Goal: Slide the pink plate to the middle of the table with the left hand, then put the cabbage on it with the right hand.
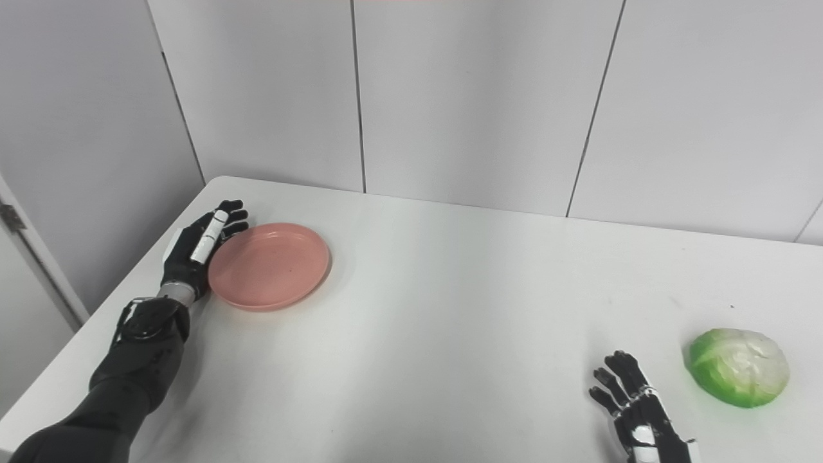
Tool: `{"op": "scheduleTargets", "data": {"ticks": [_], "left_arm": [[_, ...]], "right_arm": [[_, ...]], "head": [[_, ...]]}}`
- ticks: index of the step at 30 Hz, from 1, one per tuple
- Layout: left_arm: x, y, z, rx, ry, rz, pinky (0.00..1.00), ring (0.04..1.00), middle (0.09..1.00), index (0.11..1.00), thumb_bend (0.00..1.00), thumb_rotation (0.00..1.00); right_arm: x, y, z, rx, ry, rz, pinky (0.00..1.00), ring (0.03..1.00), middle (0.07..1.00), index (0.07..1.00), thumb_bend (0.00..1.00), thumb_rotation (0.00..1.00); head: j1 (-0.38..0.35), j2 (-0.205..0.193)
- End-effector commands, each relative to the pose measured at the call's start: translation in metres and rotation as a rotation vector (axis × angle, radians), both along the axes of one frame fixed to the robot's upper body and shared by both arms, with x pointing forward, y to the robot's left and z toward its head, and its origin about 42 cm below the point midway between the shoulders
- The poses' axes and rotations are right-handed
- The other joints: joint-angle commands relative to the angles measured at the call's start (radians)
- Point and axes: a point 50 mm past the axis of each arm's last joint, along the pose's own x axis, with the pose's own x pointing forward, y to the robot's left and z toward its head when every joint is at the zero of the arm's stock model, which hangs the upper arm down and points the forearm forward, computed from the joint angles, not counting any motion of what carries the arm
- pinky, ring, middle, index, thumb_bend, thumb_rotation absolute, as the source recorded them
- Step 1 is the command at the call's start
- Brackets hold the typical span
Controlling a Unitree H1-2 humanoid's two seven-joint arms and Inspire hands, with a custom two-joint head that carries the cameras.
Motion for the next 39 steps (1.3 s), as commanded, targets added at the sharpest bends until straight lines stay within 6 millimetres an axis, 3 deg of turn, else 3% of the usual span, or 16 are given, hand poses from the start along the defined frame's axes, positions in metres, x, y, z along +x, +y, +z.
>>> {"op": "scheduleTargets", "data": {"ticks": [1, 5, 12, 17, 24, 32, 39], "left_arm": [[0.002, -0.034, -0.011, -0.021, 0.086, -0.128, 0.76, 0.786, 0.797, 0.757, 0.72, 0.79], [0.005, -0.049, -0.002, -0.056, 0.087, -0.166, 0.77, 0.792, 0.81, 0.787, 0.72, 0.83], [0.014, -0.1, 0.008, -0.146, 0.087, -0.217, 0.75, 0.789, 0.807, 0.804, 0.75, 0.83], [0.019, -0.149, -0.002, -0.226, 0.114, -0.218, 0.75, 0.804, 0.817, 0.808, 0.74, 0.82], [0.019, -0.201, -0.015, -0.288, 0.143, -0.222, 0.76, 0.796, 0.81, 0.808, 0.73, 0.81], [0.009, -0.229, -0.033, -0.345, 0.184, -0.231, 0.77, 0.807, 0.808, 0.81, 0.71, 0.81], [-0.003, -0.234, -0.051, -0.341, 0.211, -0.244, 0.8, 0.827, 0.827, 0.822, 0.7, 0.81]], "right_arm": [[-0.022, 0.002, -0.003, 0.007, 0.022, -0.008, 0.82, 0.85, 0.885, 0.869, 0.88, 0.88], [-0.021, 0.001, -0.002, 0.003, 0.021, -0.003, 0.83, 0.853, 0.881, 0.868, 0.88, 0.89], [-0.021, 0.002, -0.001, -0.012, 0.024, 0.006, 0.84, 0.856, 0.881, 0.868, 0.88, 0.9], [-0.019, 0.009, 0.0, -0.015, 0.027, 0.012, 0.83, 0.849, 0.877, 0.857, 0.88, 0.9], [-0.016, 0.021, -0.001, -0.004, 0.026, 0.017, 0.82, 0.841, 0.874, 0.855, 0.88, 0.89], [-0.015, 0.037, 0.001, -0.006, 0.023, 0.025, 0.81, 0.831, 0.863, 0.855, 0.88, 0.9], [-0.014, 0.053, 0.004, -0.006, 0.018, 0.032, 0.81, 0.837, 0.866, 0.857, 0.87, 0.9]], "head": [[-0.001, 0.004], [-0.005, 0.016], [-0.026, 0.028], [-0.057, 0.028], [-0.099, 0.029], [-0.177, 0.034], [-0.238, 0.036]]}}
